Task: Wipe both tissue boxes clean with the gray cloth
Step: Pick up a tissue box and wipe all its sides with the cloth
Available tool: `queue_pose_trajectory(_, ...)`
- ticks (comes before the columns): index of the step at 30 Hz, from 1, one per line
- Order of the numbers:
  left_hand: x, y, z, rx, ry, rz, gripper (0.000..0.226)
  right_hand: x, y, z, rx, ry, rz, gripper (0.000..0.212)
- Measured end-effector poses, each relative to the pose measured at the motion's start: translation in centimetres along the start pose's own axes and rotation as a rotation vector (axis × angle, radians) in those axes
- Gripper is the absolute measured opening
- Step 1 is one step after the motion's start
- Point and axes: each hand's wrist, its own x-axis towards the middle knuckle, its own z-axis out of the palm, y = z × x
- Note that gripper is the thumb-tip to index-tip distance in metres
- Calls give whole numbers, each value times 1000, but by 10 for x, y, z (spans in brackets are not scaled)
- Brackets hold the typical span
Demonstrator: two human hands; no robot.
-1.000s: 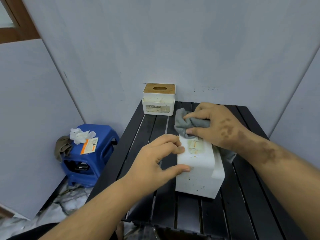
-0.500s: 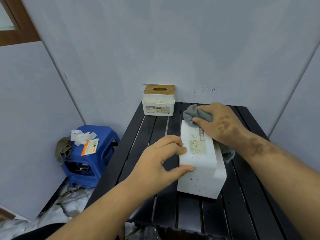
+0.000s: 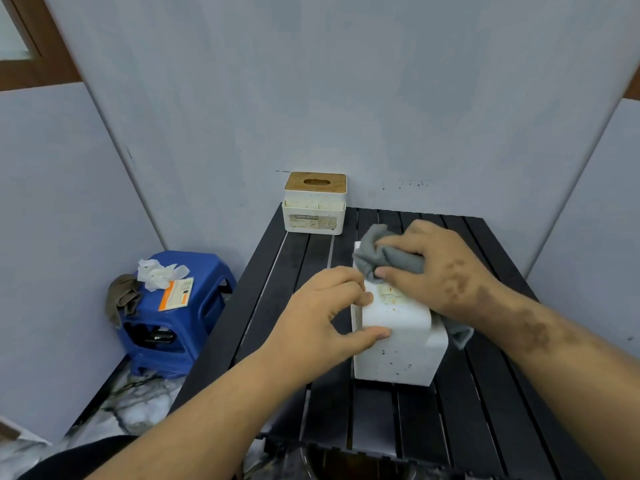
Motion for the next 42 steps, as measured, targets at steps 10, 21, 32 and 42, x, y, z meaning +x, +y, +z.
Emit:
queue_pose_trajectory(10,30,-29,-34,-52,-125,-299,25,-26,21,-31,102,65,98,21)
queue_pose_trajectory(21,57,-54,-3,-157,-463,-299,68,-42,21,-17,175,64,148,58)
queue_pose_trajectory(32,55,-52,-9,-289,-551,-326,116,-44,10,-8,237,161,159,41)
queue_pose_trajectory(42,54,-44,4,-428,-577,-498,104,-18,13,-2,124,233,241,29)
